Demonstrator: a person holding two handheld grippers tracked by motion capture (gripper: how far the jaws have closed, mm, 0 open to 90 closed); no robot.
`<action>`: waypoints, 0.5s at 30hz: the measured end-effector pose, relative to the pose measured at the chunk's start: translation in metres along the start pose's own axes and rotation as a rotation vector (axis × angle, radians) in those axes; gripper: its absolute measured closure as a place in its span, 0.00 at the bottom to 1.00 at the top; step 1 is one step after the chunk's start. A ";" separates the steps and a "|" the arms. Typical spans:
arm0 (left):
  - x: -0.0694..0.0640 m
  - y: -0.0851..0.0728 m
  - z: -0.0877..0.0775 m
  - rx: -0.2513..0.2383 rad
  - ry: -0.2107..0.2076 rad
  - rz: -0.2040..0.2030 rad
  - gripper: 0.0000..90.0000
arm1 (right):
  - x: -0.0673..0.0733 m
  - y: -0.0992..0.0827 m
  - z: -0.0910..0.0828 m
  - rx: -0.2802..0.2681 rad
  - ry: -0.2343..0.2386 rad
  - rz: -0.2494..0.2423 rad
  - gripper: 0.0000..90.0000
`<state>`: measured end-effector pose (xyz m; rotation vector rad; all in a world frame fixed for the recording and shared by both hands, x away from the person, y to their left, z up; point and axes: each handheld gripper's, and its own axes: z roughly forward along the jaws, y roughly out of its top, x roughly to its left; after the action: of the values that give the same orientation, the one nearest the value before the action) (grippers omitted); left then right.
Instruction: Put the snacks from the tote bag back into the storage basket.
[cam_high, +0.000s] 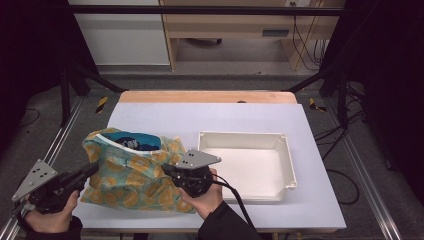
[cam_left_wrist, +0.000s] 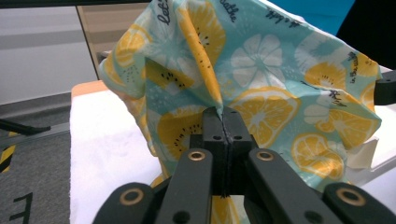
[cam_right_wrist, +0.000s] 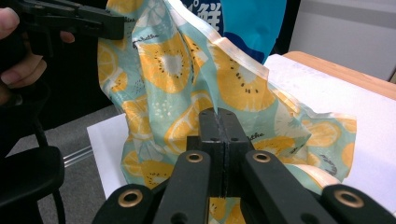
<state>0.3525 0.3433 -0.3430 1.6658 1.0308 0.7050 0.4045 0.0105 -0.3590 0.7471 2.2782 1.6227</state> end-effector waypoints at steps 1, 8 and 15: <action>0.001 0.001 -0.001 -0.004 0.002 -0.008 0.95 | 0.000 0.000 0.000 -0.001 0.002 0.002 1.00; 0.007 0.017 -0.004 -0.041 0.071 -0.001 0.67 | 0.001 0.003 -0.001 -0.008 -0.001 -0.007 1.00; 0.012 0.029 0.010 -0.022 0.059 0.015 0.88 | -0.001 0.004 -0.001 -0.007 -0.004 -0.008 1.00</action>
<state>0.3744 0.3458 -0.3192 1.6441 1.0492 0.7761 0.4055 0.0101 -0.3546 0.7374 2.2693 1.6229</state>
